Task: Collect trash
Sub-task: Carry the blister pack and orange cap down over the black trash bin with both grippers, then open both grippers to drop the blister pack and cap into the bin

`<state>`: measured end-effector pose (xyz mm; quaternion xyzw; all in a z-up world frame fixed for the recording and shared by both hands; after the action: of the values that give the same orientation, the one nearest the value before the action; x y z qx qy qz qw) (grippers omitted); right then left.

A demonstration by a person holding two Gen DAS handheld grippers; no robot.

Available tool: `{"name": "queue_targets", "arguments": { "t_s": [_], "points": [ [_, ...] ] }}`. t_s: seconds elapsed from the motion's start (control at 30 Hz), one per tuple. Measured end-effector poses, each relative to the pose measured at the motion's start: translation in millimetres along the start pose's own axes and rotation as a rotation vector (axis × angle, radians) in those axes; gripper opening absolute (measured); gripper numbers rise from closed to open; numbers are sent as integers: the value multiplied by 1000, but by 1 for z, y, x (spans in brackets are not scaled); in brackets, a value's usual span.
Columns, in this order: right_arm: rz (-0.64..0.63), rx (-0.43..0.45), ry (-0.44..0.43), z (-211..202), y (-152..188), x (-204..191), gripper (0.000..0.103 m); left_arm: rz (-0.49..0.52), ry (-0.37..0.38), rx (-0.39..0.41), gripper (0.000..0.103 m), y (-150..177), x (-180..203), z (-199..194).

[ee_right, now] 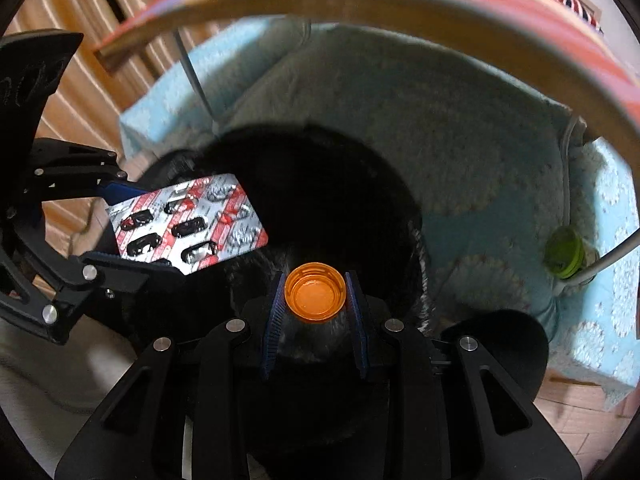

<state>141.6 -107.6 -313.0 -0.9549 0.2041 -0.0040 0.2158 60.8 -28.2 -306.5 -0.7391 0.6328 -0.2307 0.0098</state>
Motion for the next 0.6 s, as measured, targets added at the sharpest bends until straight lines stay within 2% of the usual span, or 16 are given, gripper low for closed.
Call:
{"name": "queue_targets", "arguments": {
  "t_s": [0.1,0.23,0.6],
  "points": [
    [13,-56,14,16,7,2,30,2,18,-61,52,9,0,20],
    [19,-79,-1,22,13,-1,30,-17,25,-97,52,13,-4,31],
    [26,-90,-33,26,14,-3,32,-55,43,-98,53,11,-7,30]
  ]
}}
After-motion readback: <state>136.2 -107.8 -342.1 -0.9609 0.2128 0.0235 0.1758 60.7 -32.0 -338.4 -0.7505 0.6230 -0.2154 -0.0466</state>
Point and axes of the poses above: each gripper's, at about its wrist camera, not at the fingertips, and z roughly the way its jaws point, x to its right, y to its underside, the point moved 6 cm from there along z, roughly the way its jaws point, and after that the axes turned 4 degrees about -z, right-handed, at the moved point
